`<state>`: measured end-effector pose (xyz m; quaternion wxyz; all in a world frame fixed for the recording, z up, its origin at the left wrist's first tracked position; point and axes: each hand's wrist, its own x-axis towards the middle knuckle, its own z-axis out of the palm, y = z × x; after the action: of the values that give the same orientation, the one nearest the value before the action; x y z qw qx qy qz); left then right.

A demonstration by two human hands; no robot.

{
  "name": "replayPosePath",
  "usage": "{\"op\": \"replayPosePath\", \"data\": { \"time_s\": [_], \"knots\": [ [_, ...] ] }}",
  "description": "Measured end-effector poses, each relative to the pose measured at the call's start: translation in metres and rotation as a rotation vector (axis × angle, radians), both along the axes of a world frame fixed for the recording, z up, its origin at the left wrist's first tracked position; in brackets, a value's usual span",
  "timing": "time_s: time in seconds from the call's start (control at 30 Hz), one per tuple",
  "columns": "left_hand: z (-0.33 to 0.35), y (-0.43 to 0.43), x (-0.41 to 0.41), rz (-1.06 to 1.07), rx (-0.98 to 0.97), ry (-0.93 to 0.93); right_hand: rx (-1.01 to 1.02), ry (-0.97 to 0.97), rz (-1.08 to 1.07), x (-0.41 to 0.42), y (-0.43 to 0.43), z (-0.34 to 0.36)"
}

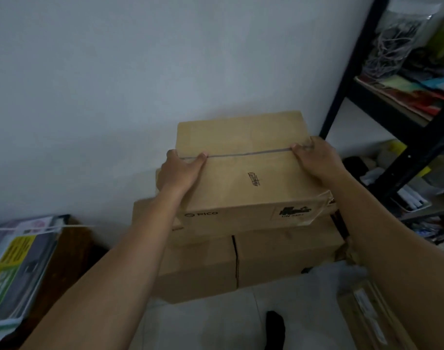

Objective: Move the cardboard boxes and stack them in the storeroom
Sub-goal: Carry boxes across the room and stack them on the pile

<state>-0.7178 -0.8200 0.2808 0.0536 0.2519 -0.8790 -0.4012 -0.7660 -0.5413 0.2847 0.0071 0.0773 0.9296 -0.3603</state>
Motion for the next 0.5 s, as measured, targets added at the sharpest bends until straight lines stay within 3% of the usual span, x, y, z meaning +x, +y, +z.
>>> {"op": "replayPosePath", "data": {
  "time_s": [0.4,0.5],
  "knots": [
    [-0.032,0.119,-0.135,-0.079,0.067,-0.082,0.056,-0.134,-0.001,-0.153,0.123,-0.023],
    [-0.037,0.136,-0.142,-0.066,-0.043,-0.073,0.070,-0.164,-0.038,-0.172,0.138,-0.039]
  ]
}}
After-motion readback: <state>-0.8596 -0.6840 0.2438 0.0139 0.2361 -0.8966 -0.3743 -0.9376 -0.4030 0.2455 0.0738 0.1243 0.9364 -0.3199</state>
